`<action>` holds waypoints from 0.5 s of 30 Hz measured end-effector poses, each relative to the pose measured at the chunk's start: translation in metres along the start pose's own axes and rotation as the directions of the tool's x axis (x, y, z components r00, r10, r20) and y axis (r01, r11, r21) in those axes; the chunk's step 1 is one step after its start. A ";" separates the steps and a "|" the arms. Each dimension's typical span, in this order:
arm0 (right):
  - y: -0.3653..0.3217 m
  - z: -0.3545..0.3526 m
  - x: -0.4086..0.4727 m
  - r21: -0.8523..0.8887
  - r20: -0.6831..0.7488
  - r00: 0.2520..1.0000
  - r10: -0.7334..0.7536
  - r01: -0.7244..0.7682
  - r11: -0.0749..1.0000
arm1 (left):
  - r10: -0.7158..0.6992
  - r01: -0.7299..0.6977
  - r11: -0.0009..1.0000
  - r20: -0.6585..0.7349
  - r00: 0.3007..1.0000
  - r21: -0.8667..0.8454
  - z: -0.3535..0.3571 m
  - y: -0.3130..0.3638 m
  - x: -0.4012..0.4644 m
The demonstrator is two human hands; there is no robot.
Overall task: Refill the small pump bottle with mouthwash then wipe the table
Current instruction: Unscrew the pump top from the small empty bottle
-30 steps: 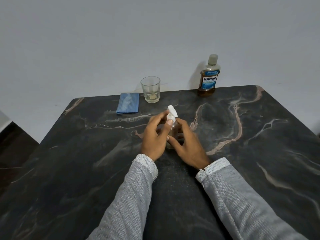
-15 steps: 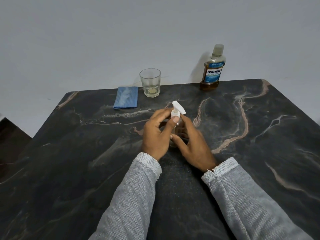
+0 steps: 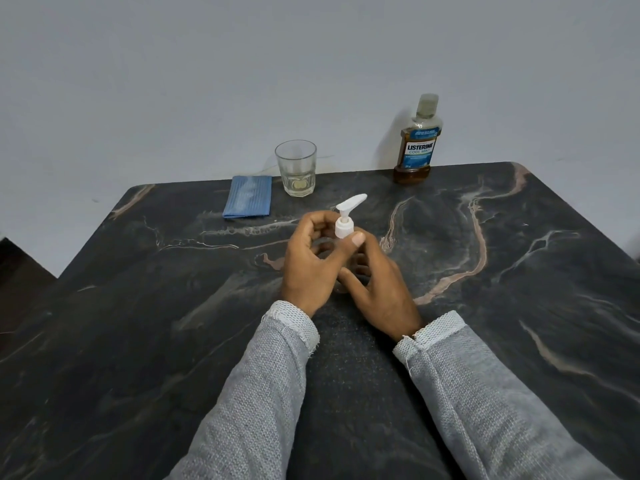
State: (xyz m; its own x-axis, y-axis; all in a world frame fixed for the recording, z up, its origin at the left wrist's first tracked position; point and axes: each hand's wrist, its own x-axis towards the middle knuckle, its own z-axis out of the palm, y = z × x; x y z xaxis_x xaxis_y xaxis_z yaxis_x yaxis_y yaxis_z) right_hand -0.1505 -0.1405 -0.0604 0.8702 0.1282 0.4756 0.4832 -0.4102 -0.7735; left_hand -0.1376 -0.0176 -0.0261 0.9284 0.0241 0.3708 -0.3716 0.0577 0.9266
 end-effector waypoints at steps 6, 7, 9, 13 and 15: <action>-0.001 0.002 0.000 0.030 -0.016 1.000 0.017 -0.016 0.999 | -0.005 0.006 1.000 0.091 0.996 -0.010 -0.009 -0.002 0.003; 0.000 0.002 0.000 0.030 -0.016 1.000 0.020 -0.020 0.999 | -0.026 0.031 0.998 0.089 0.996 -0.053 -0.011 -0.002 0.004; 0.000 0.003 0.000 0.028 -0.018 0.999 0.030 -0.029 0.999 | -0.057 0.065 0.992 0.081 0.995 -0.109 -0.014 -0.003 0.004; 0.001 0.003 0.000 0.035 -0.018 0.999 0.034 -0.034 0.999 | -0.055 0.062 0.993 0.073 0.996 -0.103 -0.014 -0.003 0.004; 0.002 0.003 0.000 0.030 -0.015 0.999 0.036 -0.035 0.999 | -0.018 0.021 0.999 0.097 0.995 -0.032 -0.013 -0.003 0.003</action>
State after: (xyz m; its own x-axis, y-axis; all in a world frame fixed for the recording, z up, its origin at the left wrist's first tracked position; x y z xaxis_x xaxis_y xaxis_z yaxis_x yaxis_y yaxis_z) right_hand -0.1491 -0.1381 -0.0629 0.8853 0.0997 0.4542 0.4550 -0.3874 -0.8018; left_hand -0.1334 -0.0048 -0.0282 0.9306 -0.0740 0.3584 -0.3517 0.0897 0.9318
